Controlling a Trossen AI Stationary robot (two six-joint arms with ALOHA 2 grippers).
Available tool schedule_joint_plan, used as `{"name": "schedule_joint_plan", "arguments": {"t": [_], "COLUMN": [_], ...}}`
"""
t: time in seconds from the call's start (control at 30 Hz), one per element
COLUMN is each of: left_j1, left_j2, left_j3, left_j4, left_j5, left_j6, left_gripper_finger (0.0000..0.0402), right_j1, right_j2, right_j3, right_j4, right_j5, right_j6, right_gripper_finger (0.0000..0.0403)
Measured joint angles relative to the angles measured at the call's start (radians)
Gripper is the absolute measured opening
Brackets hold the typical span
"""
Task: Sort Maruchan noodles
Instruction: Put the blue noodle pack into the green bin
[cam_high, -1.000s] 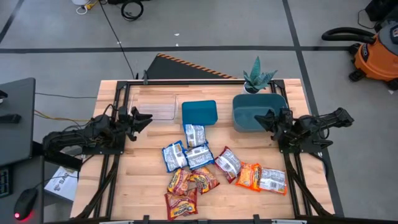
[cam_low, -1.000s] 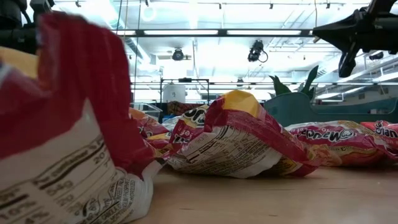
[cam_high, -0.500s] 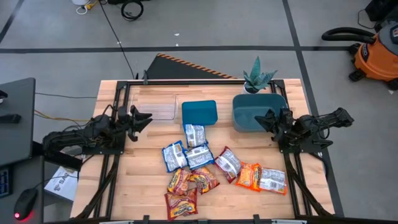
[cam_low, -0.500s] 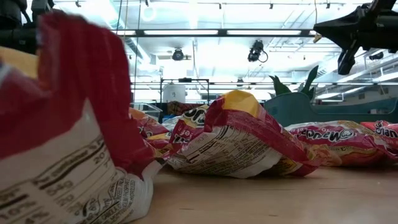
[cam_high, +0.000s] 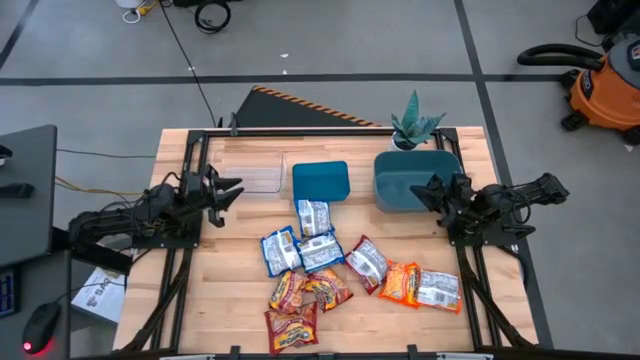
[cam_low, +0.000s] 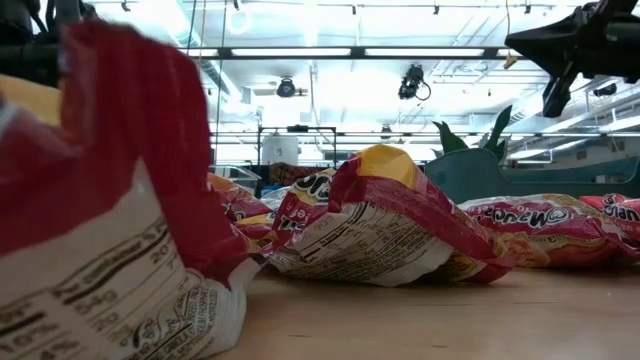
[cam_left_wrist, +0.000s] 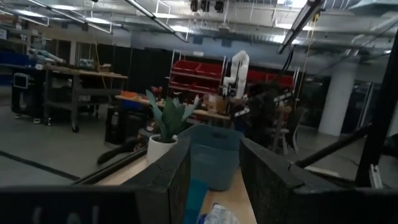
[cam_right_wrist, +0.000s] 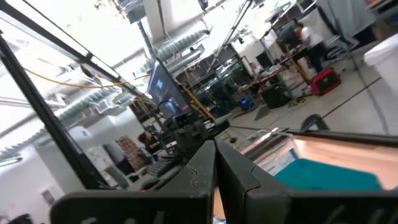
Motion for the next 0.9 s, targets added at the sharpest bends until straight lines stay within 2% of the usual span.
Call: {"name": "schedule_joint_plan", "arguments": {"t": [0.1,0.23,0.5,0.7,0.9], "left_j1": [0.000,0.000,0.000,0.000,0.000], "left_j2": [0.000,0.000,0.000,0.000,0.000], "left_j3": [0.000,0.000,0.000,0.000,0.000], "left_j4": [-0.017,-0.026,-0.051,-0.064,-0.051], "left_j5": [0.000,0.000,-0.003,-0.010,-0.011], "left_j6": [0.003,0.008,0.026,0.003,-0.018], "left_gripper_finger": [0.0142,0.0142,0.0142,0.0142,0.0142], "right_j1": [0.000,0.000,0.000,0.000,0.000], "right_j2": [0.000,0.017,0.123,0.273,0.480], "right_j3": [0.000,0.042,0.160,0.238,0.368], "right_j4": [0.012,0.013,0.013,0.025,0.034], "right_j5": [-0.017,-0.074,-0.062,-0.050,-0.056], "right_j6": [-0.077,-0.084,-0.179,-0.178,-0.178], "right_gripper_finger": [0.0019,0.0015,0.0011,0.0011,0.0011]}}
